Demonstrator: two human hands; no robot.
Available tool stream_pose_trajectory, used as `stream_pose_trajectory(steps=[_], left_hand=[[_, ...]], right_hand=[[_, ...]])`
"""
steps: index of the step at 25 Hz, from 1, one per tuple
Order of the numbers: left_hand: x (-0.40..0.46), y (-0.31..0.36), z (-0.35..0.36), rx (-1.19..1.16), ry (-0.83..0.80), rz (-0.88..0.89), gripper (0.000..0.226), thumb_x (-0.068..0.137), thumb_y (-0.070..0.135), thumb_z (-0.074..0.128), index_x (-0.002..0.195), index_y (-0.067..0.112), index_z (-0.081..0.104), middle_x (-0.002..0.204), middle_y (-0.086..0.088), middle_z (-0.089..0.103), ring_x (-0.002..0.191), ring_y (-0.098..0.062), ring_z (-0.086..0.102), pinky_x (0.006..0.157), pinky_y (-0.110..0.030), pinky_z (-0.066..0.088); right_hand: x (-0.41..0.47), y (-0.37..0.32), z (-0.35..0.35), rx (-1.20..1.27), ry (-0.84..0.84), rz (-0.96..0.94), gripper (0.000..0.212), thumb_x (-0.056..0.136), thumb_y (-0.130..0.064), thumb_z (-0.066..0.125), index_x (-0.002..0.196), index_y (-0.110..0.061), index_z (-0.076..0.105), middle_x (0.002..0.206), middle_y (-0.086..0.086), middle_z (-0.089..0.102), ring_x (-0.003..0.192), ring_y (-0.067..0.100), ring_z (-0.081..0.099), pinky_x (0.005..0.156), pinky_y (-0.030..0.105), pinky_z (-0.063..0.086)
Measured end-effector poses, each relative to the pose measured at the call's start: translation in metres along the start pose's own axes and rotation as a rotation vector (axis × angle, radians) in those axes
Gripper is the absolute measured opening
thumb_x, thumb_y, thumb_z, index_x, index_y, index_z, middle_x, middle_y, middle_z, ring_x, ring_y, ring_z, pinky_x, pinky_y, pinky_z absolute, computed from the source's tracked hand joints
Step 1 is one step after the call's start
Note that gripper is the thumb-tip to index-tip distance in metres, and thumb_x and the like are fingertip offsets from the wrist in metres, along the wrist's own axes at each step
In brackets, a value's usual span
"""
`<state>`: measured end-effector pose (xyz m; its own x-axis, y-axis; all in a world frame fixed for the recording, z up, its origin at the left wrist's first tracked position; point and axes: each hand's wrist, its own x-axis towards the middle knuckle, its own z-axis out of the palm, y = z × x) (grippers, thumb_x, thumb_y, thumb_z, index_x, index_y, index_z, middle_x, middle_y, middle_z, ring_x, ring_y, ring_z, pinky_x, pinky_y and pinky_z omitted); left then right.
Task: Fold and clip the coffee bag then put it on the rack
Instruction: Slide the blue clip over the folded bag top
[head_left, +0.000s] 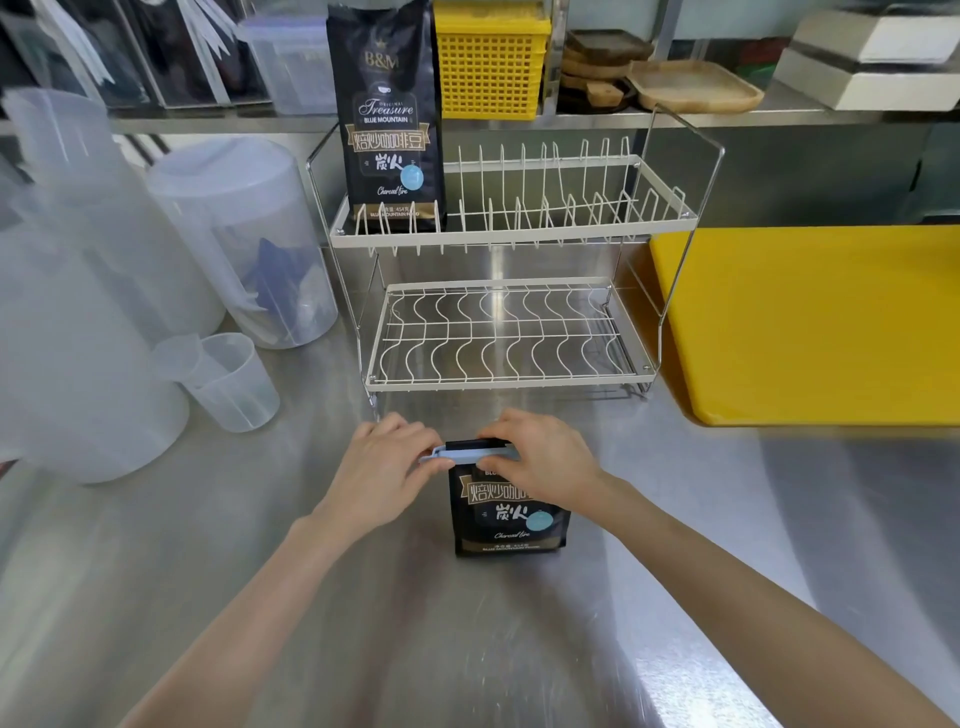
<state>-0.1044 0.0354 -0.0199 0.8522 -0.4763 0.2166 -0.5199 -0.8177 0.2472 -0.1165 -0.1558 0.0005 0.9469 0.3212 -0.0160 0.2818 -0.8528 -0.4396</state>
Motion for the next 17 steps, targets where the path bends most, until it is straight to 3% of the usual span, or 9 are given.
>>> stream_pose_trajectory(steps=[3,6,8,11,14,17], left_hand=[[-0.002,0.005,0.004,0.021,0.031,-0.012,0.042,0.079,0.051,0.028,0.081,0.019,0.056,0.076,0.001,0.063,0.083,-0.024,0.054,0.064,-0.027,0.024],[-0.004,0.011,0.006,-0.052,0.044,-0.085,0.049,0.077,0.054,0.024,0.084,0.018,0.056,0.075,0.005,0.053,0.083,-0.022,0.052,0.07,-0.031,0.025],[-0.005,0.013,0.008,-0.121,0.04,-0.129,0.052,0.074,0.057,0.023,0.086,0.018,0.057,0.077,0.009,0.049,0.083,-0.02,0.052,0.071,-0.031,0.027],[-0.008,0.014,0.014,-0.224,0.055,-0.17,0.051,0.074,0.056,0.029,0.091,0.017,0.057,0.082,0.009,0.051,0.085,-0.019,0.055,0.074,-0.032,0.035],[-0.01,0.017,0.016,-0.364,0.082,-0.242,0.034,0.081,0.044,0.048,0.094,0.014,0.058,0.086,0.005,0.056,0.085,-0.019,0.057,0.078,-0.028,0.041],[-0.009,0.02,0.018,-0.465,0.1,-0.311,0.015,0.083,0.025,0.057,0.094,0.014,0.059,0.088,0.002,0.06,0.082,-0.013,0.056,0.069,-0.004,0.035]], right_hand=[[0.0,0.002,0.001,0.014,0.013,0.019,0.033,0.084,-0.035,0.053,0.116,-0.026,0.055,0.111,0.003,0.059,0.102,0.026,0.055,0.076,0.032,0.037],[0.001,0.002,0.0,0.058,0.029,0.026,0.034,0.082,-0.033,0.057,0.115,-0.024,0.057,0.109,0.004,0.061,0.101,0.024,0.056,0.079,0.035,0.044],[-0.001,0.005,0.0,0.095,0.038,0.008,0.039,0.08,-0.033,0.06,0.117,-0.024,0.055,0.112,0.003,0.062,0.104,0.021,0.056,0.09,0.039,0.046],[-0.011,0.017,-0.001,0.195,0.11,0.021,0.054,0.077,-0.034,0.063,0.128,-0.027,0.044,0.123,0.0,0.053,0.111,0.012,0.048,0.104,0.038,0.036],[-0.03,0.034,0.0,0.402,0.22,0.15,0.059,0.079,-0.029,0.064,0.132,-0.027,0.038,0.123,-0.002,0.045,0.109,0.003,0.038,0.095,0.03,0.042],[-0.047,0.047,0.011,0.558,0.32,0.296,0.057,0.079,-0.022,0.064,0.13,-0.022,0.039,0.113,-0.007,0.045,0.102,0.005,0.046,0.078,0.01,0.042]])
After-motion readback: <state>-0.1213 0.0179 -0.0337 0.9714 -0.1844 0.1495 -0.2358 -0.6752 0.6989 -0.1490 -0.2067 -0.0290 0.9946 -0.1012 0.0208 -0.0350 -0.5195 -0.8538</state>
